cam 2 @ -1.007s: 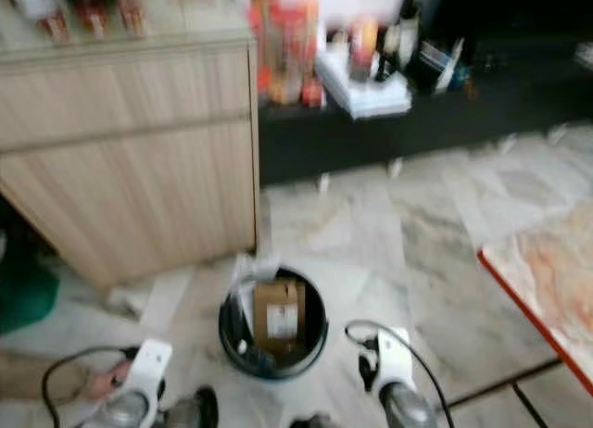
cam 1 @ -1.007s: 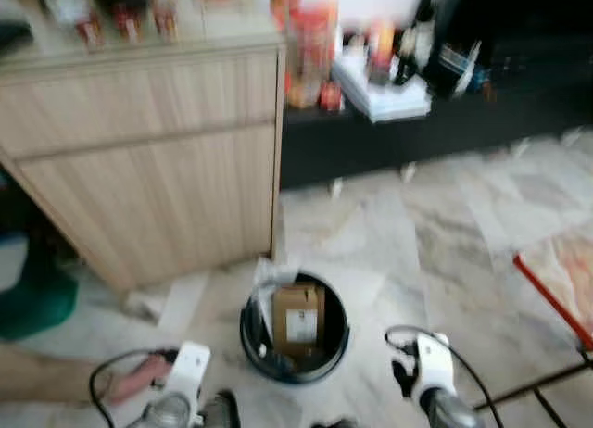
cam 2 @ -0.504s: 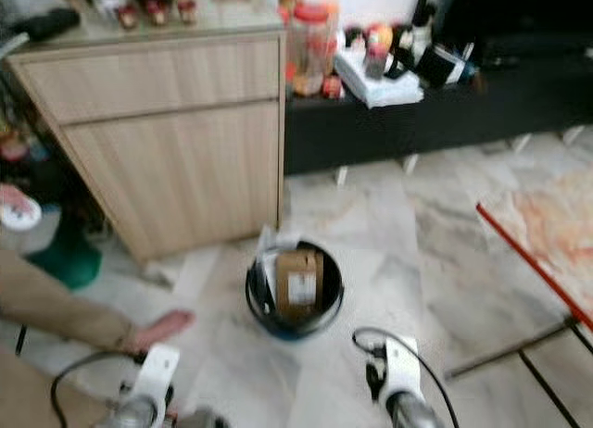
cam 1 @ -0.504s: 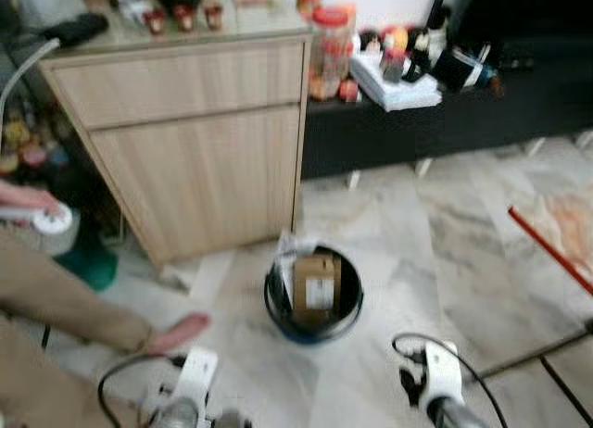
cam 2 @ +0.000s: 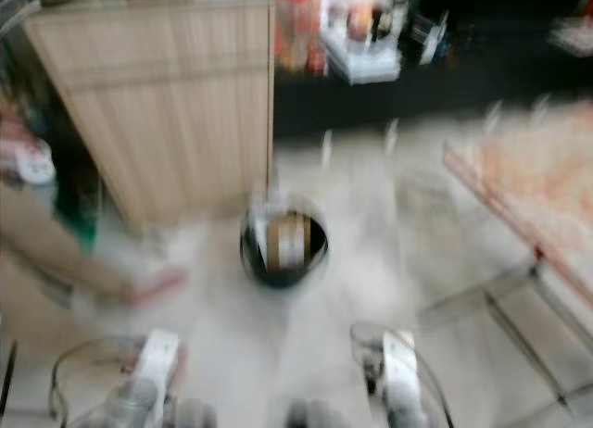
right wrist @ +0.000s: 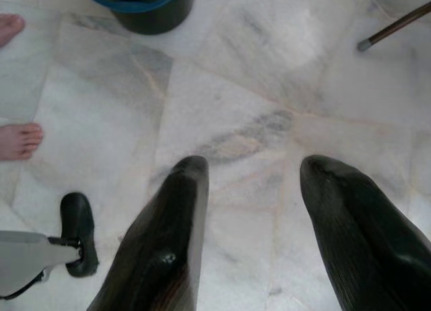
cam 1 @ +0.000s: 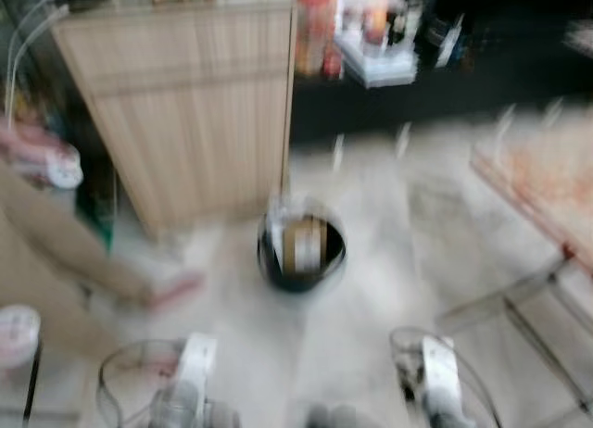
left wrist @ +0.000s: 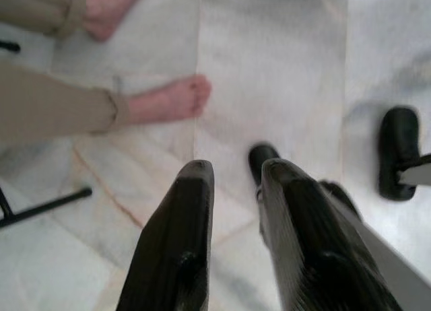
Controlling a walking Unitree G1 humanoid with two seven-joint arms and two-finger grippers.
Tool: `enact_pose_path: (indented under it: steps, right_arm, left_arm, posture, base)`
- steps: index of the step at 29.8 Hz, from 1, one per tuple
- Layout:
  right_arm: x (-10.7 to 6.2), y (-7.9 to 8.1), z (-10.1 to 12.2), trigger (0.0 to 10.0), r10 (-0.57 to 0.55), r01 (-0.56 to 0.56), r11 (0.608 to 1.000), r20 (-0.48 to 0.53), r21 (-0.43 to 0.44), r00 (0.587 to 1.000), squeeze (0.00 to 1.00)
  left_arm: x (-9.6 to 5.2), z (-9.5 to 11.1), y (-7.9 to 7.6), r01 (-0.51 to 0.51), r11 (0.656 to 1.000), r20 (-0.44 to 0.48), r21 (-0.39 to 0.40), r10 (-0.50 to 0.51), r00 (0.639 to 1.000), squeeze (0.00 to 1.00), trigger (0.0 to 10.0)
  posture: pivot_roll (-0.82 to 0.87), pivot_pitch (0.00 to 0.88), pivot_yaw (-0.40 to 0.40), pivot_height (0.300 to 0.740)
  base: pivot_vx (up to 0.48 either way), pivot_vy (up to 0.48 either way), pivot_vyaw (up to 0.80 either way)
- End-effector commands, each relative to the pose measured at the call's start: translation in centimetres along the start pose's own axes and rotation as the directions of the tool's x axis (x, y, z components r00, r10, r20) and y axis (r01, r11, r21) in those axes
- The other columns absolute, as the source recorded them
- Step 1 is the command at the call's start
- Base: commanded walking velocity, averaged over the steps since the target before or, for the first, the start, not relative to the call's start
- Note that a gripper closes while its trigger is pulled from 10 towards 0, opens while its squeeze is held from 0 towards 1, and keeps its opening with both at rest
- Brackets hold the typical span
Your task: Picking trash to rubbish bin
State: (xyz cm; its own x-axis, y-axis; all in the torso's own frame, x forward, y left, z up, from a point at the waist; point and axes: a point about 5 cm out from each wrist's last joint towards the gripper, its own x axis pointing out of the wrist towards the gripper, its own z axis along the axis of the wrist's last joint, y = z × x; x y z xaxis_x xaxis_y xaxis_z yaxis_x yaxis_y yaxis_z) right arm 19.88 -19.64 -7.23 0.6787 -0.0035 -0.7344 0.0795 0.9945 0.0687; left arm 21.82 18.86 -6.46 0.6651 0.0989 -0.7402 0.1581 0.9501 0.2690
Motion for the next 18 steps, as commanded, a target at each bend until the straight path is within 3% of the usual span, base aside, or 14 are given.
enact_pose_path:
  steps: [1,18]
  right_arm:
    - [-0.06,-0.61,0.12,10.0,-0.020,0.020,1.000,0.002,0.005,1.000,0.00]
    - [-0.09,-0.25,-0.25,10.0,-0.020,0.020,1.000,-0.004,0.019,1.000,0.00]
  left_arm:
    - [-0.12,-0.53,-0.58,0.015,1.000,-0.017,-0.007,-0.016,1.000,0.00,10.0]
    - [-0.23,-1.07,-0.70,0.032,0.999,-0.033,0.043,-0.030,0.999,0.00,10.0]
  posture:
    - [0.06,0.140,-0.104,0.740]
    - [0.06,0.108,-0.090,0.740]
  base:
    - [0.000,0.000,0.00]
    - [0.000,0.000,0.00]
